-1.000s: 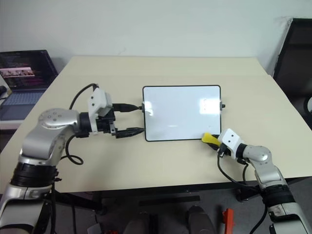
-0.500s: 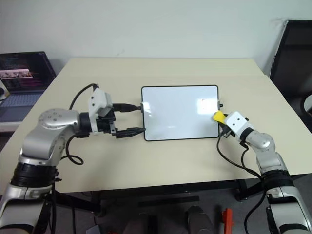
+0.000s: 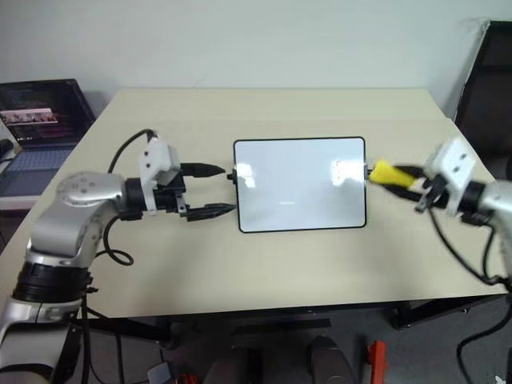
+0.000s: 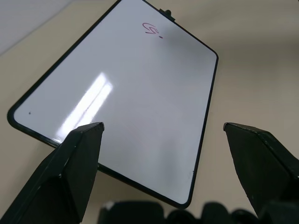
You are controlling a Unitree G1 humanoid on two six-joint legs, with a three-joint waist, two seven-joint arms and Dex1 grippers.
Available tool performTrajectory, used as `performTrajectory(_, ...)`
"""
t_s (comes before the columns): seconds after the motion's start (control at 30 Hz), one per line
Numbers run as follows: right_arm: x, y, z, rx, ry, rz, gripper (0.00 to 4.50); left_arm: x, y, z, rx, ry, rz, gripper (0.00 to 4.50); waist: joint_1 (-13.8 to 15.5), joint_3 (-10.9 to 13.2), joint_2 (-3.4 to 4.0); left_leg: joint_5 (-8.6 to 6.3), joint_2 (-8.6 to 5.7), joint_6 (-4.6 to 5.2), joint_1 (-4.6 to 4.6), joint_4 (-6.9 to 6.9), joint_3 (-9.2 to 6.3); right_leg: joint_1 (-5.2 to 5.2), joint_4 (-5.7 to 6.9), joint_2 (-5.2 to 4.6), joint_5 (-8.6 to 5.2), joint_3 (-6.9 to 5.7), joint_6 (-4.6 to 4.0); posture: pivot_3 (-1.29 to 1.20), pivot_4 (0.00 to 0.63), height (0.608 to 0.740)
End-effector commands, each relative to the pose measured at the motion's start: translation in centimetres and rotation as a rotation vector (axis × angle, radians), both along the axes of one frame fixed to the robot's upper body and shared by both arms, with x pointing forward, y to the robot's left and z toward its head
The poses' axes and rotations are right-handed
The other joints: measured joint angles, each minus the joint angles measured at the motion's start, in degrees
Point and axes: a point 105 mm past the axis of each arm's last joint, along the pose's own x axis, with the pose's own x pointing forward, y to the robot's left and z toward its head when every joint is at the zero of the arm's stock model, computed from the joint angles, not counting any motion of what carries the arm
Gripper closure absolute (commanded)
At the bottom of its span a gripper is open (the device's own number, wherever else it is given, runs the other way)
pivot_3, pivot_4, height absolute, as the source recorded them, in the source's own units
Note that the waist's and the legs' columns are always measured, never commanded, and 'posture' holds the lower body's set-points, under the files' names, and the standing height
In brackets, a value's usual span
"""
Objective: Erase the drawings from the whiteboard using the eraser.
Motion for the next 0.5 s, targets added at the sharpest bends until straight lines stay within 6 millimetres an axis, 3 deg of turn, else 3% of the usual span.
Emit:
performTrajectory(0.03,0.0,-1.0,2.7,-0.064,-0.089,-0.041,3.28,0.1,0.9,2.7,0.023,-0.11,0.017,0.0,0.12,0.0,0.0,-0.01,0.0,-0.02,0.0,-0.01,0.01,0.0,-0.02,-0.01,-0.02,0.01,0.01,0.0,0.15,0.74)
performTrajectory(0.1,0.3,-1.3,3.4,-0.074,-0.108,-0.054,3.28,0.1,1.0,2.9,0.034,-0.122,0.019,0.0,0.14,0.01,0.01,-0.03,-0.02,-0.05,-0.01,-0.02,0.06,-0.01,-0.06,-0.04,-0.04,0.04,0.05,0.0,0.15,0.74)
performTrajectory(0.5,2.1,-0.9,1.7,-0.077,-0.097,-0.054,3.28,0.2,1.1,2.8,0.037,-0.135,0.036,0.0,0.53,0.02,0.0,-0.06,-0.04,-0.09,-0.06,-0.02,0.05,-0.01,-0.06,-0.08,-0.12,0.0,0.07,0.0,0.15,0.74)
